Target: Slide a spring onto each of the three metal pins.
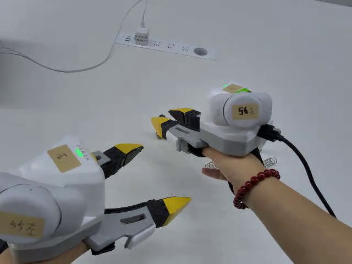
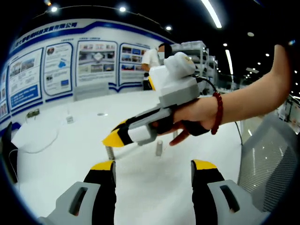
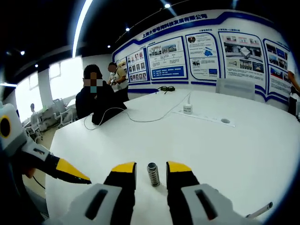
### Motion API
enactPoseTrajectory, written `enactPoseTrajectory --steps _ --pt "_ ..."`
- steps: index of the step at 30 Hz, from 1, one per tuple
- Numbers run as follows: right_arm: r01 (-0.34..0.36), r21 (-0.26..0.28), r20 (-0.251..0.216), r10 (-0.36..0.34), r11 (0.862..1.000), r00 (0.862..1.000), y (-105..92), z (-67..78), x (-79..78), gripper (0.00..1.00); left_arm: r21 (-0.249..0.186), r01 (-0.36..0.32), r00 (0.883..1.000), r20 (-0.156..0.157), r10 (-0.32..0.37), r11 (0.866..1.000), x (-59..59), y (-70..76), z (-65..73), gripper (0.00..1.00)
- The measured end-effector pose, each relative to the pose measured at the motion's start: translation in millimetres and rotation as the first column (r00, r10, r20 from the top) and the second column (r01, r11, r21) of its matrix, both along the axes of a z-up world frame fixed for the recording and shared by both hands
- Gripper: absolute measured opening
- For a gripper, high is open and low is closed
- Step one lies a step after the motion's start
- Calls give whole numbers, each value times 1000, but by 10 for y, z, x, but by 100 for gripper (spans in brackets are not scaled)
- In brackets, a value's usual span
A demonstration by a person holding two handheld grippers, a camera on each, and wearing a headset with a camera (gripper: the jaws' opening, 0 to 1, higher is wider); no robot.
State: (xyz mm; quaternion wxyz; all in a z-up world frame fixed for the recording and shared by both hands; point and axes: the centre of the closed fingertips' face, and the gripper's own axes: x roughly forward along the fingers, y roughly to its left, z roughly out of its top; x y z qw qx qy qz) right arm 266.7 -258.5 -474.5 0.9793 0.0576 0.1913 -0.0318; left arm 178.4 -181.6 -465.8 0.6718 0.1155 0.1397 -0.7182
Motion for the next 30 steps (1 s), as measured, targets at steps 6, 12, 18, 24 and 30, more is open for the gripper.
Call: enactPoseTrajectory --steps 6,12,18,24,30 --pt "-1 -12 0 1 1000 1000 -19 98 -91 30 7 11 1000 9 -11 1000 -27 -27 -8 69" --pt "26 9 -9 -26 1000 1000 -92 180 -215 38 11 19 1000 11 -19 1000 -49 -64 0 71" --pt "41 10 -12 -41 999 999 -146 248 -355 44 16 23 1000 18 -23 1000 -46 -105 11 71" --pt "56 20 1 -56 998 998 -210 323 -520 49 36 34 998 48 -36 999 -54 -134 -8 69" --pt "65 33 12 -66 997 998 -240 379 -685 53 44 29 998 62 -31 999 -49 -174 -16 67"
